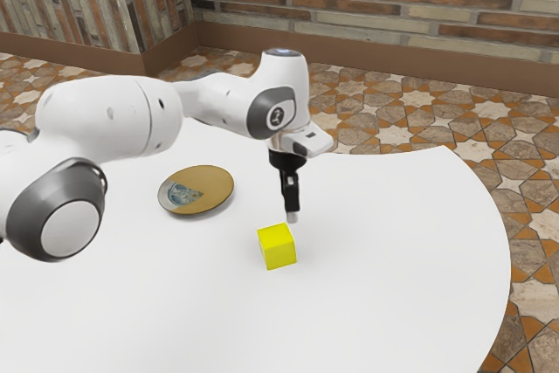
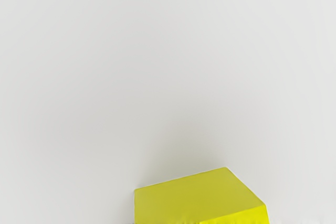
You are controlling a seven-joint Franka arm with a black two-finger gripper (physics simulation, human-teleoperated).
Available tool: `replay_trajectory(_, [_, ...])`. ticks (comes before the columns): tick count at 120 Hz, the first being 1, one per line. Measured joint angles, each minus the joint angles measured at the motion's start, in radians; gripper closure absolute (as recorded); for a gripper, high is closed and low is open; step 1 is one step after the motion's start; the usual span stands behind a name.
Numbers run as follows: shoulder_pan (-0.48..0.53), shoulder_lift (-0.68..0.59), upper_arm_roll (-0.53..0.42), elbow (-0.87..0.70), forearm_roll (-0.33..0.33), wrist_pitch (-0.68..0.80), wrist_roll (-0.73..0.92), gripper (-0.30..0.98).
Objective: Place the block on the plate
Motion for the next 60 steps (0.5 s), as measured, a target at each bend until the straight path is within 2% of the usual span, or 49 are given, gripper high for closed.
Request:
replay_trajectory(19, [-0.020,-0.056,0.005,-0.093,-0.019,0.034,0.037,0.00])
replay_trajectory(60, [-0.042,-0.073,0.041,-0.197,-0.046,0.095,0.092,0.00])
